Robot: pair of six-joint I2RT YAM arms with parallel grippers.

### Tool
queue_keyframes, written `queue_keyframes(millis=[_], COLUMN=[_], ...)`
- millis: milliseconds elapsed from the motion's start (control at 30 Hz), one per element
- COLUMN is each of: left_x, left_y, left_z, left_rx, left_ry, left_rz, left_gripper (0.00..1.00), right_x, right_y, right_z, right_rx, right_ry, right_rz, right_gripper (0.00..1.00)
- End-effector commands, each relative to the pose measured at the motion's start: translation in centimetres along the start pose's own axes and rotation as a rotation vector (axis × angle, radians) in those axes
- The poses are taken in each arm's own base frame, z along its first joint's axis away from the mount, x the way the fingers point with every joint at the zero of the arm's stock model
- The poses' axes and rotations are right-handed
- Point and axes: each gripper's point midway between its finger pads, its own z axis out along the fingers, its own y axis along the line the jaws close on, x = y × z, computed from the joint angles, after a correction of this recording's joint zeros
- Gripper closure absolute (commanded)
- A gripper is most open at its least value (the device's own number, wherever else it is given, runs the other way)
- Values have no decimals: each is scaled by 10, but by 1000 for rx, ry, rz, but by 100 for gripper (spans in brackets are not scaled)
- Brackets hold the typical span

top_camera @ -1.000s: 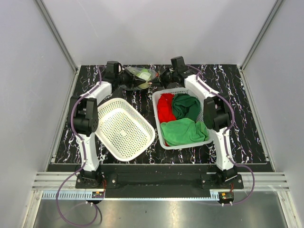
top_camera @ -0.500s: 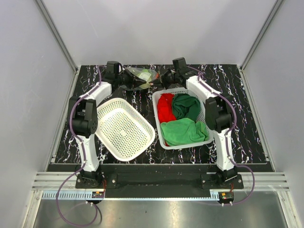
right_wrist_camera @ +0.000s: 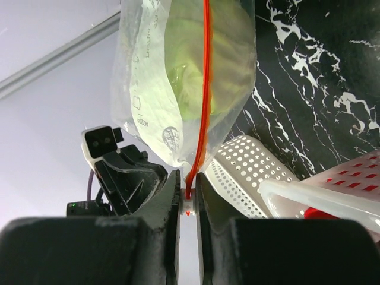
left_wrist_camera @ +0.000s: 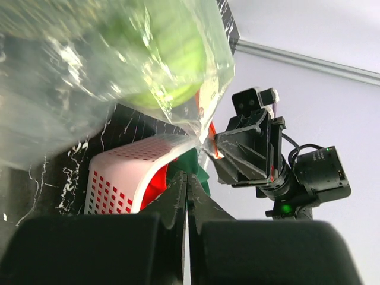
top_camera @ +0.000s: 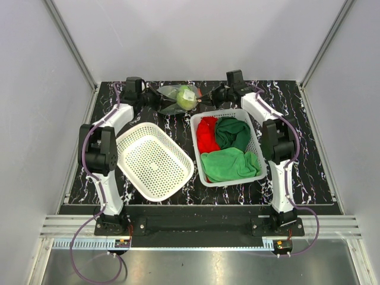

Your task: Open the zip-top bag and remove the fake food

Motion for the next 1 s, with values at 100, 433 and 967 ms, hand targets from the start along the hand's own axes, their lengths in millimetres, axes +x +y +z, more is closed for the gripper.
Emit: queue_keyframes(millis=[100, 433, 967], left_x=[8, 31, 18], left_y=[-32, -34, -22], left_z=[-1, 31, 55], left_rx=[64, 13, -18], left_ry=[14, 66, 11], left_rz=[122, 145, 33], left_gripper=[68, 12, 35], right_x=[15, 27, 42], right_y=[33, 45, 48], right_z=[-24, -36, -40], right_rx=[-80, -120, -135], right_ry=[12, 29, 41], right_rz=[-17, -16, -17], right_gripper=[96, 96, 96])
